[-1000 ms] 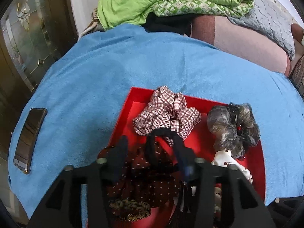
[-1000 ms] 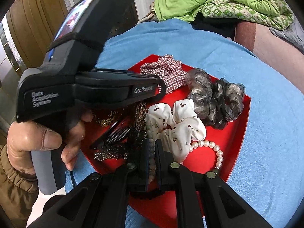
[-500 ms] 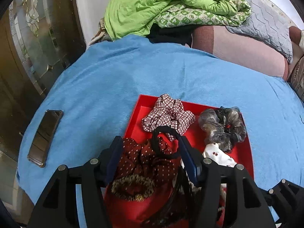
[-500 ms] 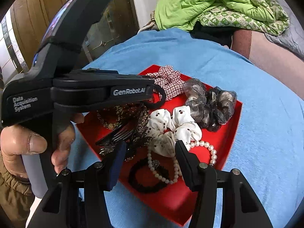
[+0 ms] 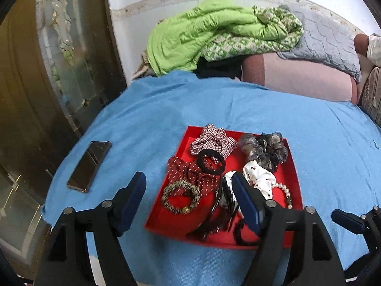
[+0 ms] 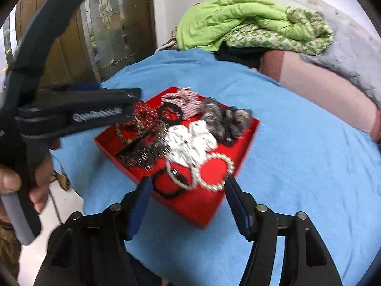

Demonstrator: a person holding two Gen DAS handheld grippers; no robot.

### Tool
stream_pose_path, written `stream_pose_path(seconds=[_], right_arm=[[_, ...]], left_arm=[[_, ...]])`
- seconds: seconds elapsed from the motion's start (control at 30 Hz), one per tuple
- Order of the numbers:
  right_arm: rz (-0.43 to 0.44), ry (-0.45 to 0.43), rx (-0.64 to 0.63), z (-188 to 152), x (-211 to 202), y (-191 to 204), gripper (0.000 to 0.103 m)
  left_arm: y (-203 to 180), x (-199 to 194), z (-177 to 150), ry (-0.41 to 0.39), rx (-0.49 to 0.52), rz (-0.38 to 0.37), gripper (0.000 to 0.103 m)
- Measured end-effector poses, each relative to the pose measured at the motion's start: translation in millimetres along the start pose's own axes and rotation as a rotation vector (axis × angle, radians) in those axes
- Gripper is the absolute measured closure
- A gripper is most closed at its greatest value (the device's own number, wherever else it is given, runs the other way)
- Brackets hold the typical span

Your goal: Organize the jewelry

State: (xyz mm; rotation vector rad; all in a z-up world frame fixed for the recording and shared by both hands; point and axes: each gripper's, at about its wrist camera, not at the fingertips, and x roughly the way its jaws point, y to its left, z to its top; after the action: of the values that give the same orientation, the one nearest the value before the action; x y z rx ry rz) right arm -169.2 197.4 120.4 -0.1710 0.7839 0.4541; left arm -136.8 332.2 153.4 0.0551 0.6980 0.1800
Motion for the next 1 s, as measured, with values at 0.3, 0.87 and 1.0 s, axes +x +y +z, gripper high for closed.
stream_pose_path(seconds=[0.3, 0.87, 1.0], right_arm=[[-0.108, -0.067, -0.007, -30.9, -33.0, 14.8, 0.028], [-0.31, -0.248, 0.038, -59.8, -93.6, 23.1, 0.009], [-0.331, -0.288, 0.052, -62.7, -105.0, 23.4, 0.008]], left_arm=[[6.7, -55.2, -28.7, -0.11, -0.078, 0.015, 0.017], [17.8, -132.6, -73.2, -0.265, -0.106, 0.002, 0.005], [17.1, -139.6, -82.2, -0.264, -0.114, -0.01, 0.004]])
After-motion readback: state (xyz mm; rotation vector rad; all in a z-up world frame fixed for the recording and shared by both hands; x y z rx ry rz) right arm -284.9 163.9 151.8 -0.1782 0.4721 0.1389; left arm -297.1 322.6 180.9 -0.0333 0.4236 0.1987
